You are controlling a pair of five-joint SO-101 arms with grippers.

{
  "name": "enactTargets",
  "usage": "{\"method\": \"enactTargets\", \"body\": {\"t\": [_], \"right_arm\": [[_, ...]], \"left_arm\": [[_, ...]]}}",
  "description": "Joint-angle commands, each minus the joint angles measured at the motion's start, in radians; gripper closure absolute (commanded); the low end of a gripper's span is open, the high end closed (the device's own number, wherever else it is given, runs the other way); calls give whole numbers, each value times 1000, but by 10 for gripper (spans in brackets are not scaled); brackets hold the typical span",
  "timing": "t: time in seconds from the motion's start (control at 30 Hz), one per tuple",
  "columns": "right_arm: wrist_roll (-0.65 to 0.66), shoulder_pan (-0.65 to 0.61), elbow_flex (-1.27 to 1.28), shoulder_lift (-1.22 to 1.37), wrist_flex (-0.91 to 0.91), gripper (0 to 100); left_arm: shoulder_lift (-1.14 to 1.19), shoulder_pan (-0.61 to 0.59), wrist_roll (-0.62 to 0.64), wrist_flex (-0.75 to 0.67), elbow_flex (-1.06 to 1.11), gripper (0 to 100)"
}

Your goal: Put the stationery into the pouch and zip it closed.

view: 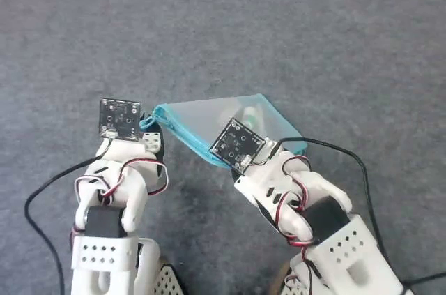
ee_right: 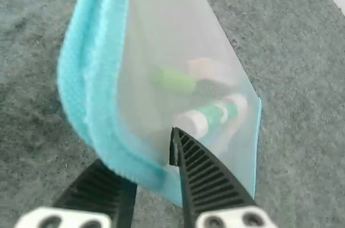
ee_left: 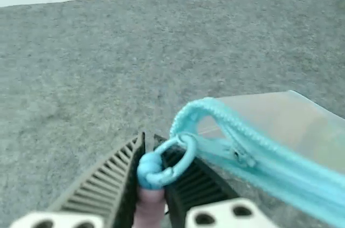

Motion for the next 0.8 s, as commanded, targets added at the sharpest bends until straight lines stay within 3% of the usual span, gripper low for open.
{"method": "enactTargets", "body": {"t": [0.0,0.17,0.37,0.77], "right_arm": [[11,4,5,-16,27,991],[26,65,8,-7,-8,991],[57,188,6,36,-44,991],[54,355,-189,579,-226,991]], "left_arm": [[3,-52,3,-51,-12,988],[-3,49,-14,-69,28,964],[2,140,-77,-132,94,756],[2,115,-83,-137,96,754]]}}
